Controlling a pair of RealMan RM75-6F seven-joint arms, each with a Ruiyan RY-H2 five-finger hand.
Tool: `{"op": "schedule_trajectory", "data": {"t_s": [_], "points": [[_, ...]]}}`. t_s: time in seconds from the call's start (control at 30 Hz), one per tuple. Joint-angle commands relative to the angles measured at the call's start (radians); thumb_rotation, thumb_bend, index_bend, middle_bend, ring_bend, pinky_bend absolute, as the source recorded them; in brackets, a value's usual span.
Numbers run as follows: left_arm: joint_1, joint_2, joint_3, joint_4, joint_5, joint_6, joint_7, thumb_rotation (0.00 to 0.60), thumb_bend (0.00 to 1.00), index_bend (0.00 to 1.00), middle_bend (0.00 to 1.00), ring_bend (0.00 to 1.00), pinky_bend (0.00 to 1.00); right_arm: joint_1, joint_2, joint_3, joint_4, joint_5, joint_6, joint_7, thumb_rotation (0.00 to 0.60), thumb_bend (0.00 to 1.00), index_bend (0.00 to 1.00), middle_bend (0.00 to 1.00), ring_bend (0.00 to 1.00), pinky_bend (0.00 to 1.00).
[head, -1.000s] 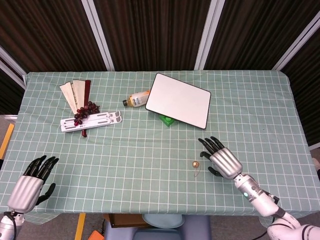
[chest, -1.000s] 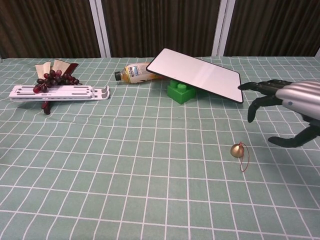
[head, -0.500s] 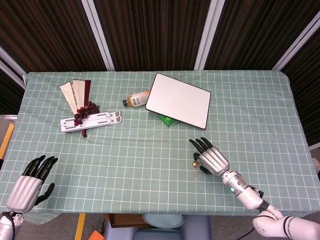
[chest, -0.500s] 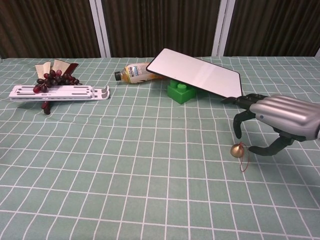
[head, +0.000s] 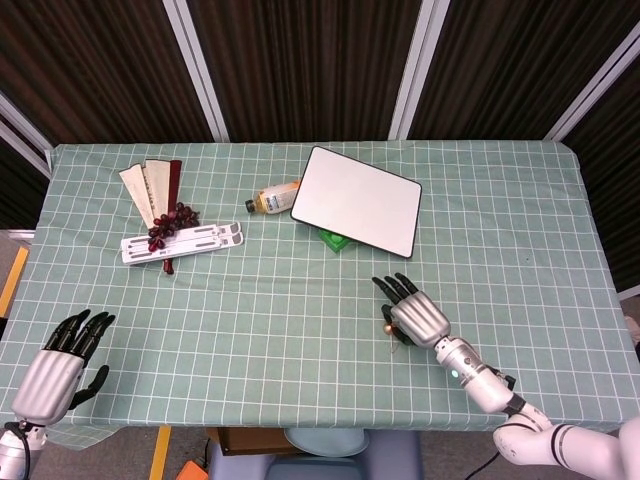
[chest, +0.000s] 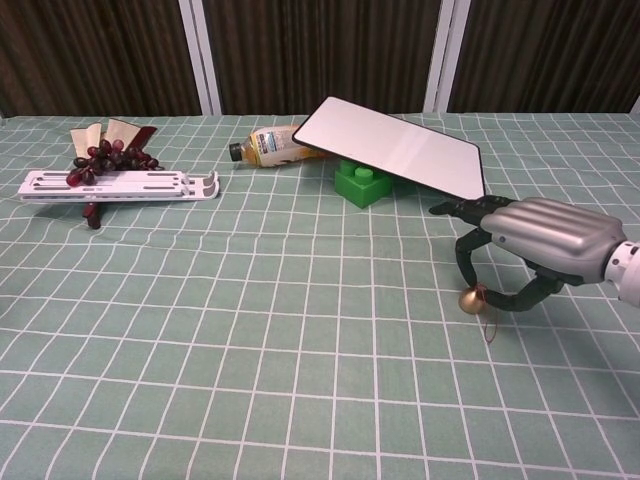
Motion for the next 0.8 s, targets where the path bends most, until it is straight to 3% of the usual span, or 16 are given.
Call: {"op": "schedule_trajectory", "data": {"t_s": [0.03,0.37,0.8], "points": [[0.000,0.000,0.000,0.000,0.000,0.001,0.000,0.600,0.43,0.04,0.08,0.04,0.13,0.002,-0.001,-0.004,0.000,0.000,0.002,0.001,0.600,0.48,0.65,0.09,0.00,0.00],[-0.001,0.000,0.000,0.002,0.000,0.000,-0.003,0.600,0.43,0.04,0.08,0.04,0.13,0.011,-0.008,-0.013,0.004,0.013,0.008,-0.007,0.600,0.48,0.68,0.11,0.00,0.00],[-0.002,0.001,0.000,0.006,0.000,0.000,-0.007,0.600,0.43,0.04,0.08,0.04,0.13,0.019,-0.012,-0.021,0.006,0.022,0.020,-0.023,0.600,0.56,0.76,0.16,0.00,0.00]]}}
